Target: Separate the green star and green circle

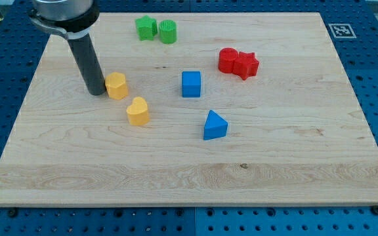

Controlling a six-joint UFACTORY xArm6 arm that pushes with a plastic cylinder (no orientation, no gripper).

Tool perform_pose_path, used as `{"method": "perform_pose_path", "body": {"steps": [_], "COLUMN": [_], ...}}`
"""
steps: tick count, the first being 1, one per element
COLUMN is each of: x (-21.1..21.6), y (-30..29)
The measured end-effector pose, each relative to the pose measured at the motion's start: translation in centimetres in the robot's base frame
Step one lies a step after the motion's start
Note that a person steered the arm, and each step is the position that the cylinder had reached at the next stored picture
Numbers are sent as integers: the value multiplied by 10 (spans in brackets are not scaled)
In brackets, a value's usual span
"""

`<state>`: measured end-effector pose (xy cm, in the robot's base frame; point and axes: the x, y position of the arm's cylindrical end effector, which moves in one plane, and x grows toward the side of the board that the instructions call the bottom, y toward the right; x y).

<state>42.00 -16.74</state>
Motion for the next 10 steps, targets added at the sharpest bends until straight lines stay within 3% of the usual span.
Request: {"method": "perform_pose_path", "body": {"steps": [3,4,6,7,8,9,10], "x": [-1,-38,-181,-229,-229,-227,-216], "y": [-4,-39,-60,-34,6,91,113]}}
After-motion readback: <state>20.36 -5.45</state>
